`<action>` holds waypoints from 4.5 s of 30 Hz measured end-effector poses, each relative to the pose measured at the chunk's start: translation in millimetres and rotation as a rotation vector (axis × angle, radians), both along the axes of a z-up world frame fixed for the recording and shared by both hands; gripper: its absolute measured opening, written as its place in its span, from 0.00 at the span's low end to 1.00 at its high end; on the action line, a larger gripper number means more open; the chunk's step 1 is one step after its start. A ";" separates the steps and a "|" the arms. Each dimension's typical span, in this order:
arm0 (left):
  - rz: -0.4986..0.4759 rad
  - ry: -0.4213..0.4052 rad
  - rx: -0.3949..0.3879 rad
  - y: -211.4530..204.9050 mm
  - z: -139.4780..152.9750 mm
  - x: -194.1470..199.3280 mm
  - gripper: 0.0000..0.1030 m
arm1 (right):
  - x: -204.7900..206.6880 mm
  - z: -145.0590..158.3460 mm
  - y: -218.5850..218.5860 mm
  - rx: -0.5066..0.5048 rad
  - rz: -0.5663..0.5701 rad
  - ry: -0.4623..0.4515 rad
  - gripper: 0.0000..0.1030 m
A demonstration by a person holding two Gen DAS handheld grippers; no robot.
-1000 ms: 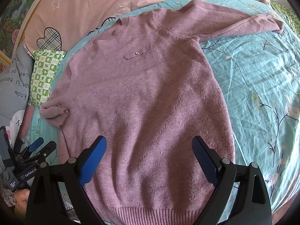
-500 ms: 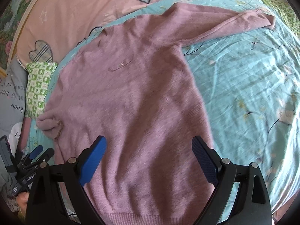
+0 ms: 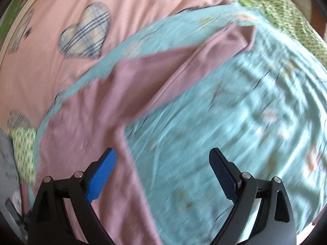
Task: Fold small clothes
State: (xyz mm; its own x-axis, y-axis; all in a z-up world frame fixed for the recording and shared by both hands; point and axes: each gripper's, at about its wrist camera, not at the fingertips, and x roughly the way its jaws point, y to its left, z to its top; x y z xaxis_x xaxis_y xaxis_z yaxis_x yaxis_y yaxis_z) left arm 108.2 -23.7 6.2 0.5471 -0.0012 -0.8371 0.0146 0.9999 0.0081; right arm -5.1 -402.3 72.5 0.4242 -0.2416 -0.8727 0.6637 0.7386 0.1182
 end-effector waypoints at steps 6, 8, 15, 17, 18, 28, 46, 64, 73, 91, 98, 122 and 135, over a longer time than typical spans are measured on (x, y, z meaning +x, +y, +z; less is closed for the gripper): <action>0.017 -0.011 0.019 -4.8 0.5 42.6 0.96 | 21.8 17.4 -75.7 -0.039 -0.103 -0.040 0.90; 0.032 -0.010 0.023 -4.0 -0.3 57.0 0.96 | 32.2 17.0 -101.4 -0.041 -0.136 -0.037 0.90; 0.081 0.036 0.022 2.1 -16.9 95.1 0.96 | 67.5 12.7 -176.3 -0.085 -0.240 -0.005 0.89; 0.092 0.044 0.014 3.6 -22.0 102.0 0.96 | 78.0 7.4 -200.9 -0.081 -0.284 0.009 0.85; 0.097 0.048 0.016 3.9 -24.5 104.6 0.96 | 83.5 3.9 -214.0 -0.070 -0.307 0.022 0.85; 0.100 0.106 -0.021 4.7 -49.8 119.0 0.96 | 104.7 -14.9 -254.9 -0.133 -0.343 0.165 0.22; 0.128 0.093 -0.156 71.3 -28.3 68.6 0.96 | 173.2 -12.4 85.4 0.221 0.515 -0.317 0.13; 0.182 0.118 -0.278 105.3 -33.6 53.0 0.97 | 231.5 -129.1 273.7 0.445 0.886 -0.065 0.13; 0.129 0.244 -0.359 80.7 -68.0 125.4 0.97 | 206.5 -103.0 208.9 0.429 0.699 -0.125 0.22; -0.014 0.034 -0.415 62.2 -18.2 120.4 0.04 | 127.1 -60.7 106.7 0.322 0.389 -0.199 0.29; 0.154 0.063 -0.442 134.7 -38.8 90.0 0.04 | 121.3 -56.9 70.2 0.248 0.286 -0.186 0.55; 0.127 0.078 -0.385 97.2 -57.4 119.5 0.04 | 204.5 -88.4 18.6 0.076 0.332 -0.024 0.08; 0.129 0.092 -0.335 124.9 -52.3 98.4 0.11 | 191.1 -84.8 17.6 0.089 0.246 0.011 0.30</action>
State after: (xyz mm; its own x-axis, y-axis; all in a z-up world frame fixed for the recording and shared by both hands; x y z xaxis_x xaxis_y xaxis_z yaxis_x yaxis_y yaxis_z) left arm 206.7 101.2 -46.1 0.4830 -0.2197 -0.8476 -0.1264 0.9404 -0.3157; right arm 186.0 -384.7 -12.3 0.4512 -0.0546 -0.8907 0.4673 0.8648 0.1837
